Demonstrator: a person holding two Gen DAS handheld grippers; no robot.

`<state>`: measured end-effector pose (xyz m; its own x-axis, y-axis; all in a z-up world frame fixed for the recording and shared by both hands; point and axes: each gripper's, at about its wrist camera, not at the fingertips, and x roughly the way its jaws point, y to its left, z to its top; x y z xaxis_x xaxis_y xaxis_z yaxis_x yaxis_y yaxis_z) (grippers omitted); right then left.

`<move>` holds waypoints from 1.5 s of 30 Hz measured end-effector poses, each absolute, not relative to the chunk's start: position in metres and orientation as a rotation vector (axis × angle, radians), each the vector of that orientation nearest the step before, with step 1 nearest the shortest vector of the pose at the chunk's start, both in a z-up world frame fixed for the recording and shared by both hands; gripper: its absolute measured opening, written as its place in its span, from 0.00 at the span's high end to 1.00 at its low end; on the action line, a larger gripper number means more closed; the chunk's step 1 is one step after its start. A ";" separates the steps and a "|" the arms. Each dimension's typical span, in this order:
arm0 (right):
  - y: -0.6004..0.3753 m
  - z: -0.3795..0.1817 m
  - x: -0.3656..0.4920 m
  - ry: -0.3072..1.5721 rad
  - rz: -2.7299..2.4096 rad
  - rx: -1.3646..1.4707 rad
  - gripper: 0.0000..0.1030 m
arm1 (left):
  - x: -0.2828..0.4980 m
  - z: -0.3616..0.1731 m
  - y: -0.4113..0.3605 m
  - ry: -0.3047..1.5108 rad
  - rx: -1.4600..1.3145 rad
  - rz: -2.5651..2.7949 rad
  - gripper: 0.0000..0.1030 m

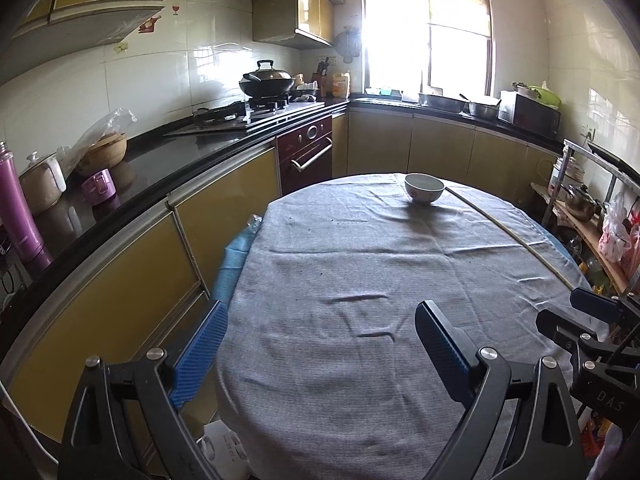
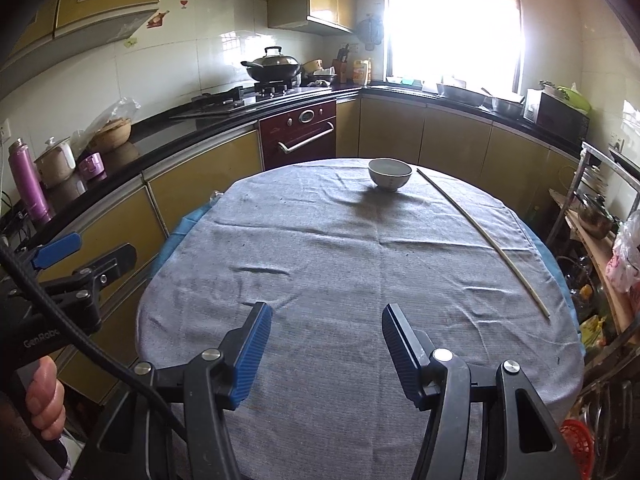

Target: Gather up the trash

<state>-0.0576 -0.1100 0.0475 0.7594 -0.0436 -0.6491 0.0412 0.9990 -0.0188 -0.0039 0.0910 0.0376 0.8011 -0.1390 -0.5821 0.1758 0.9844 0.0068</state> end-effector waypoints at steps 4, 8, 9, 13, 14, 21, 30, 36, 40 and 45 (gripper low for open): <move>-0.101 0.043 -0.050 0.717 -0.028 -0.006 0.40 | -0.001 0.035 0.098 0.626 0.063 -0.156 0.08; -0.093 0.039 -0.043 0.727 -0.008 -0.013 0.40 | 0.001 0.033 0.104 0.631 0.065 -0.142 0.08; -0.091 0.038 -0.041 0.728 -0.003 -0.016 0.40 | 0.002 0.033 0.104 0.632 0.067 -0.139 0.08; -0.089 0.034 -0.034 0.733 0.016 -0.017 0.40 | 0.004 0.033 0.102 0.635 0.082 -0.137 0.08; -0.088 0.033 -0.032 0.734 0.021 -0.018 0.40 | 0.004 0.033 0.101 0.634 0.087 -0.138 0.08; -0.090 0.028 -0.023 0.729 0.048 -0.017 0.40 | 0.005 0.036 0.091 0.637 0.115 -0.132 0.08; -0.119 0.023 -0.022 0.717 0.041 0.036 0.40 | 0.006 0.037 0.055 0.655 0.173 -0.163 0.08; -0.152 0.017 -0.026 0.711 0.007 0.077 0.40 | 0.010 0.032 0.024 0.682 0.207 -0.192 0.08; -0.176 0.011 -0.029 0.711 -0.020 0.111 0.40 | 0.011 0.028 0.000 0.696 0.233 -0.213 0.08; -0.200 0.008 -0.035 0.706 -0.054 0.133 0.40 | 0.011 0.026 -0.026 0.702 0.262 -0.248 0.08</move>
